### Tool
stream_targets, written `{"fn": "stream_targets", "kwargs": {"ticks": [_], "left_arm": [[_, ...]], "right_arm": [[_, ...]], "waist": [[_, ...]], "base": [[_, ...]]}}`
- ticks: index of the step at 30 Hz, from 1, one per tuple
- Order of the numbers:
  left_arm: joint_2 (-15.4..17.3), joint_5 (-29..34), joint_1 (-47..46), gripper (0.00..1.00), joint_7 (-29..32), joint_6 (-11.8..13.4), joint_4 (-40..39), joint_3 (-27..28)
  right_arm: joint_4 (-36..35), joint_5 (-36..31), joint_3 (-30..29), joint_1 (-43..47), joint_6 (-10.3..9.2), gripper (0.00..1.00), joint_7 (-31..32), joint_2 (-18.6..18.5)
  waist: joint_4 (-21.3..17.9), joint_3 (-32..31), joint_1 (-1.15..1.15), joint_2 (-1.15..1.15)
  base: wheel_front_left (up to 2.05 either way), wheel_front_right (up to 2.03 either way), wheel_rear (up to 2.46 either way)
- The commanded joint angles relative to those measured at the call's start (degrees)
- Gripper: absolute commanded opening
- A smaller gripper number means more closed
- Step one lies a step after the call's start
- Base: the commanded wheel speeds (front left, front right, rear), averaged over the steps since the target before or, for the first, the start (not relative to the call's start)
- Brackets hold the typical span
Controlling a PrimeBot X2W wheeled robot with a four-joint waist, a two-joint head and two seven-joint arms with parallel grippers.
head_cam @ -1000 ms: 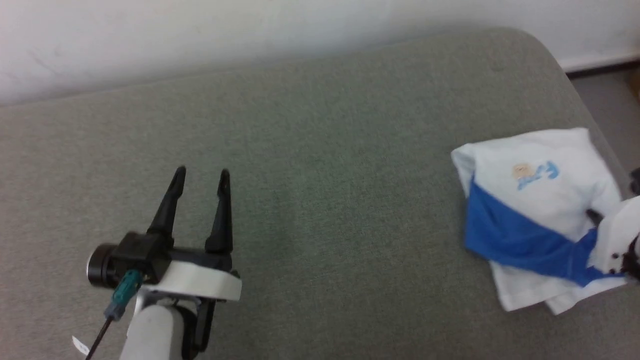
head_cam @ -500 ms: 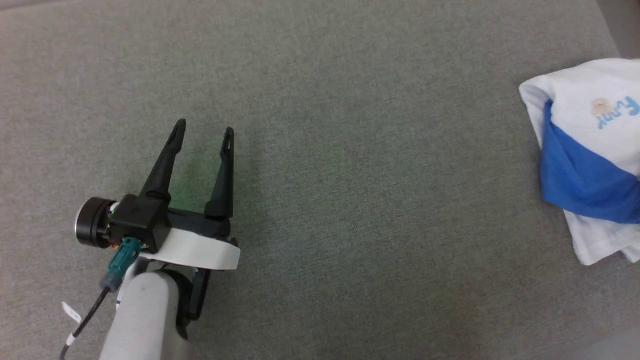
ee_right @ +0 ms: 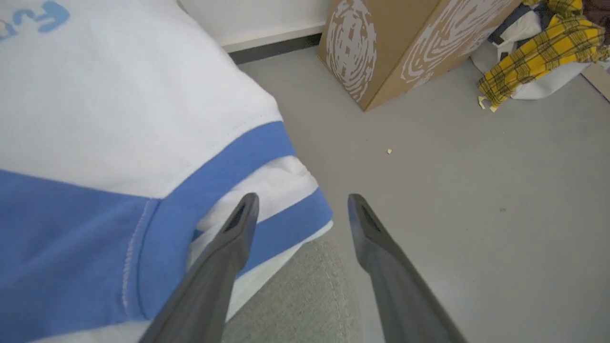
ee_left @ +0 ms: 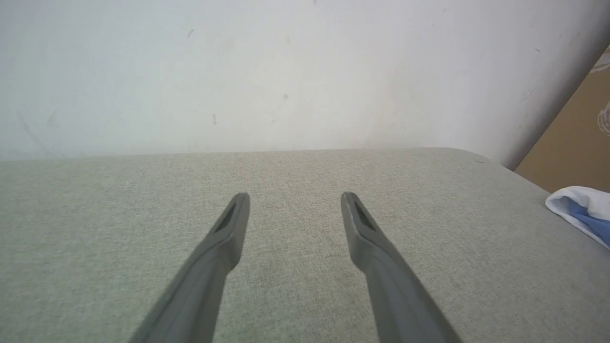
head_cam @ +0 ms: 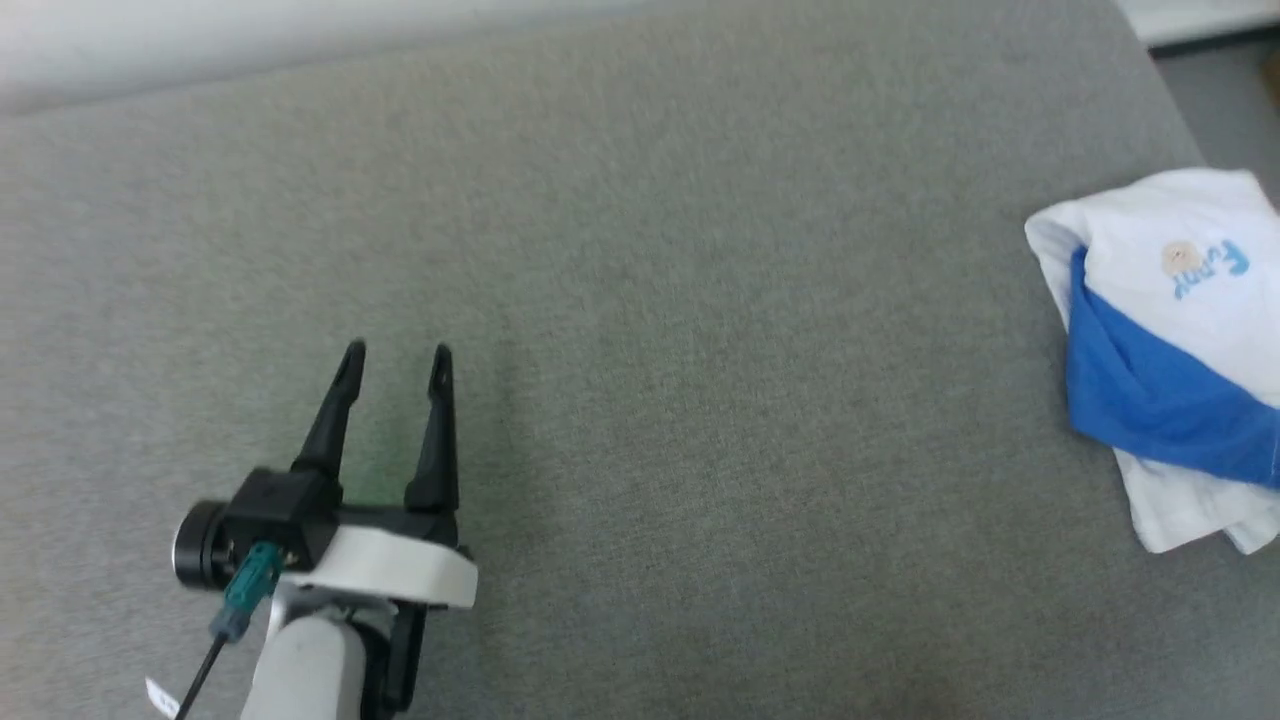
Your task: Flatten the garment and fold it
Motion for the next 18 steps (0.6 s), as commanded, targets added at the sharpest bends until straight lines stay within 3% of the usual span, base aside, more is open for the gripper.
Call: {"fn": "stream_targets", "kwargs": {"ticks": [1,5,9,18], "left_arm": [[-0.28,-0.8,1.53,1.0,-0.54,0.56,0.38,0.55],[-0.76,-1.74,3.92,1.0,-0.68,0.98,0.94,1.0],[-1.1,-2.26,6.01,1.0,-0.72,1.35,1.07,1.51],[-1.26,-2.6,8.55,1.0,-0.73,1.99,1.07,3.35]], "right_arm": [[-4.74,-1.38,-1.01,2.28,-0.05,1.0,-0.43,0.58],[-17.11,-4.62,-4.88,10.16,-0.05,1.0,-0.46,4.38],[-28.44,-7.34,-7.33,17.67,-0.05,1.0,-0.47,10.88],[-49.05,-10.78,-6.13,25.14,-0.05,1.0,2.24,22.33]], "waist": [[2.92,-7.05,0.01,0.0],[4.93,-10.73,0.01,0.0],[7.24,-13.54,0.01,0.0],[11.53,-16.21,0.01,0.0]], "base": [[0.0,0.0,0.0],[0.0,0.0,0.0],[0.0,0.0,0.0],[0.0,0.0,0.0]]}}
